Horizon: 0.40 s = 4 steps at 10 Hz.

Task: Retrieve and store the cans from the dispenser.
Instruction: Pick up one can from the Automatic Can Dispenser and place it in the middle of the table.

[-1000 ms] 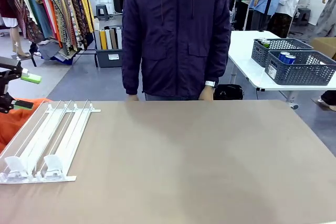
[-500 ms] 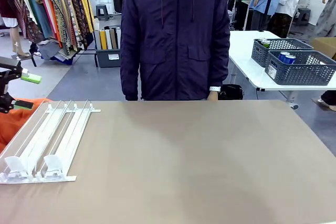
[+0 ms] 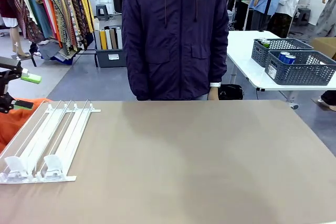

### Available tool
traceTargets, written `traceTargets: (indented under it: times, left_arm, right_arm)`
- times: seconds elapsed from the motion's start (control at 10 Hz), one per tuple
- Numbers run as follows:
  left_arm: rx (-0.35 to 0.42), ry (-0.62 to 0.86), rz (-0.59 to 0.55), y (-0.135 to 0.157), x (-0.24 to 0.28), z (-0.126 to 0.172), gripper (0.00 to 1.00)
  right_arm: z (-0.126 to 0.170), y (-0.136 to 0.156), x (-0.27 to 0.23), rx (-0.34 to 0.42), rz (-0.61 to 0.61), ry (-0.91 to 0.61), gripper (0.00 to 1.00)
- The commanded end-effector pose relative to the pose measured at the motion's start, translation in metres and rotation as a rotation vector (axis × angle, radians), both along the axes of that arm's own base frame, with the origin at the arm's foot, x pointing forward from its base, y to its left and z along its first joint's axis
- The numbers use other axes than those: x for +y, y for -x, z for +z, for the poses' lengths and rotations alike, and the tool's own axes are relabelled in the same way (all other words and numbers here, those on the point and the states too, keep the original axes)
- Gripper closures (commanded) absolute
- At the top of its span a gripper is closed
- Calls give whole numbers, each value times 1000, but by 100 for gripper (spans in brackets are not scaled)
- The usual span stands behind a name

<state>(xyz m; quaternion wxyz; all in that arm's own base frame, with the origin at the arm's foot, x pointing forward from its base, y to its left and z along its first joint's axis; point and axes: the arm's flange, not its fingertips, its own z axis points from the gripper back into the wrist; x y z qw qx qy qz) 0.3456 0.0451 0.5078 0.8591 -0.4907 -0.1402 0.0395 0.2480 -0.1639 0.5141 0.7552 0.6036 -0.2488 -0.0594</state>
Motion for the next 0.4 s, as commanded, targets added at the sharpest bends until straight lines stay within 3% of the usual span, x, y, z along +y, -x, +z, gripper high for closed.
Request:
traceTargets:
  times: [0.0, 0.3]
  left_arm:
    - [-26, 21, -5, -1, -1, 0, 0]
    - [-26, 21, -5, -1, -1, 0, 0]
  right_arm:
    - [4, -3, 1, -30, -5, -20, 0]
    - [4, -3, 1, -30, -5, -20, 0]
